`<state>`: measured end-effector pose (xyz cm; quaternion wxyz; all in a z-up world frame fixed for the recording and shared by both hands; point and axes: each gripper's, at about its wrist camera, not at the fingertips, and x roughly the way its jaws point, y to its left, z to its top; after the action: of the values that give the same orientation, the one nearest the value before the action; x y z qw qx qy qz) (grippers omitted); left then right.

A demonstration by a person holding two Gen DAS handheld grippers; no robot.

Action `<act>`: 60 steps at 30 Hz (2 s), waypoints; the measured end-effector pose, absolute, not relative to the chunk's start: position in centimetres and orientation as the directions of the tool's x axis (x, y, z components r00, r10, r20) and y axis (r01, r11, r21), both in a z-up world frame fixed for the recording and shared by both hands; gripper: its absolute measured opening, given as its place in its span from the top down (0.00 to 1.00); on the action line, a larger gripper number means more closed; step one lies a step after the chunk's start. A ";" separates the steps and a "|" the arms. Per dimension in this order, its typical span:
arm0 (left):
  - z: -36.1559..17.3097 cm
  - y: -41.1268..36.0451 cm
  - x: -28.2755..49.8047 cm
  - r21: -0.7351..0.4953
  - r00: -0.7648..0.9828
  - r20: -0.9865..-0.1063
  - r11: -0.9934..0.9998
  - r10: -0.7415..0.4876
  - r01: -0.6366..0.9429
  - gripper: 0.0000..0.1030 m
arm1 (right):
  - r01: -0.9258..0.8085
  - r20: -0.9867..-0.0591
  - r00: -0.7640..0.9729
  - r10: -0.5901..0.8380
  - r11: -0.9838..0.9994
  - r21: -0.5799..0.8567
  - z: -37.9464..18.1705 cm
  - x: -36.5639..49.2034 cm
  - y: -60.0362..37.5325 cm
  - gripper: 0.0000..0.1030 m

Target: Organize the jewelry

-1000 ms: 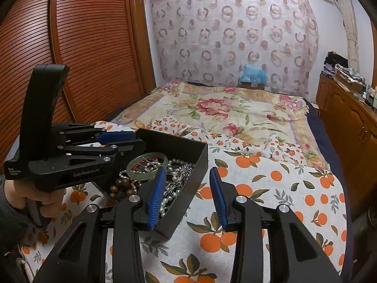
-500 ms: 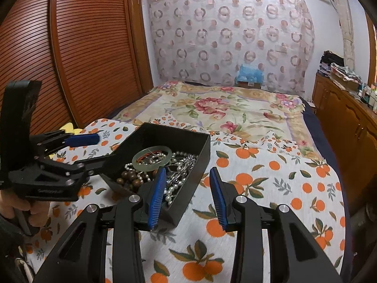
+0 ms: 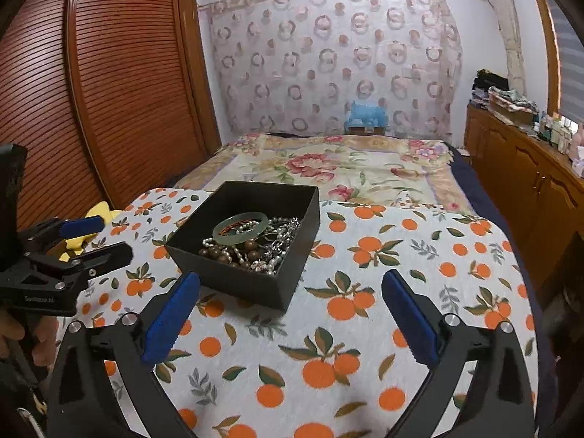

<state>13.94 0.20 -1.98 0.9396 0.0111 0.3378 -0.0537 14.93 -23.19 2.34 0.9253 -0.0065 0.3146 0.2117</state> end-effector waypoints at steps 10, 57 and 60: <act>0.6 0.1 9.8 -0.003 0.804 -0.590 0.997 -0.066 0.079 0.07 | -0.333 -0.503 0.796 0.337 0.937 0.101 5.7 10.5 -24.2 0.02; 3.6 0.3 4.9 -0.017 0.868 -0.495 0.999 -0.035 0.031 0.07 | -0.295 -0.422 0.852 0.310 0.950 0.103 8.4 6.2 -25.6 0.02; 3.6 0.3 4.9 -0.017 0.868 -0.495 0.999 -0.036 0.032 0.07 | -0.297 -0.423 0.851 0.311 0.949 0.102 8.3 6.2 -25.4 0.02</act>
<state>4.95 0.28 3.62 0.9664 -0.0042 0.2564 -0.0176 6.23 -25.40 8.28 0.9618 0.0164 0.2228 0.1581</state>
